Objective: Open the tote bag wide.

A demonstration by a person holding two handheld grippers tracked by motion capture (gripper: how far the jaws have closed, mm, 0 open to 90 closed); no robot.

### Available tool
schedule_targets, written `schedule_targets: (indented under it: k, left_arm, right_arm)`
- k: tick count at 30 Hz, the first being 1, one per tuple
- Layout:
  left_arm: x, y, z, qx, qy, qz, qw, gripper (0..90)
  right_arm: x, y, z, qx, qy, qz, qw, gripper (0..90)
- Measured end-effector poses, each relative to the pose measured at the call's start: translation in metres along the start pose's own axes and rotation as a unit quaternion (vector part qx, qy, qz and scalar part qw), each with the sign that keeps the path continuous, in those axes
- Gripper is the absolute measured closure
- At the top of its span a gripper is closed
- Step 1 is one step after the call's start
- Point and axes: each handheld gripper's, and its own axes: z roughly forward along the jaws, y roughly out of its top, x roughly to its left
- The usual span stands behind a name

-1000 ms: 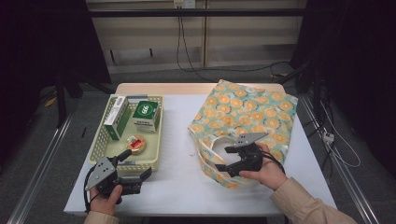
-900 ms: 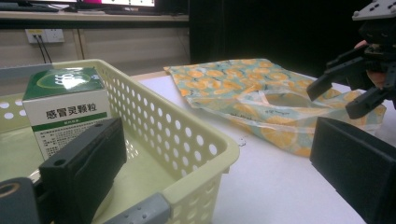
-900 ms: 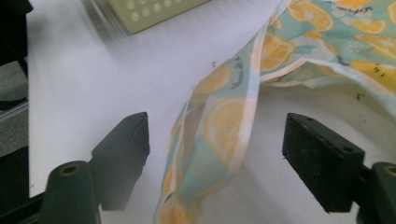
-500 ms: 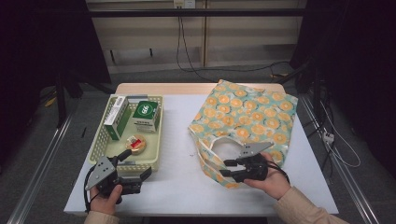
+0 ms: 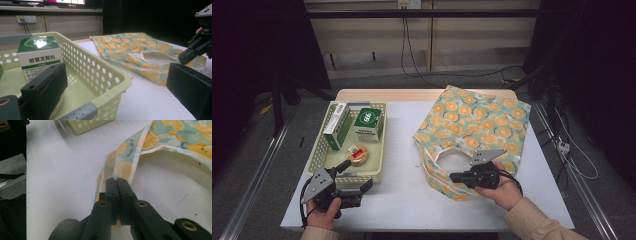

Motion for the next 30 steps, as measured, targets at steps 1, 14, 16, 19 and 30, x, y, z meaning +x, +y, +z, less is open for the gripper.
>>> schedule_targets:
  k: [1, 14, 16, 19, 30]
  left_arm:
    - [0.001, 0.000, -0.001, -0.001, 0.001, 0.001, 1.0000, 3.2]
    - [0.002, 0.000, -0.001, 0.003, 0.003, 0.002, 1.0000, 3.2]
    - [0.001, 0.000, 0.000, 0.002, 0.003, 0.001, 1.0000, 3.2]
    - [0.002, -0.001, 0.000, 0.002, 0.005, 0.000, 1.0000, 3.2]
    - [0.001, 0.000, 0.000, 0.005, 0.001, 0.002, 1.0000, 3.3]
  right_arm:
    - [-0.001, 0.001, -0.001, -0.002, 0.000, 0.004, 1.0000, 90.0]
    - [-0.034, 0.017, -0.027, -0.023, -0.047, 0.023, 0.9984, 90.0]
    - [-0.043, 0.019, -0.033, -0.033, -0.054, 0.035, 0.9974, 90.0]
    - [-0.057, 0.022, -0.041, -0.039, -0.076, 0.046, 0.9953, 90.0]
    - [-0.107, 0.031, -0.048, -0.066, -0.111, 0.071, 0.9891, 90.0]
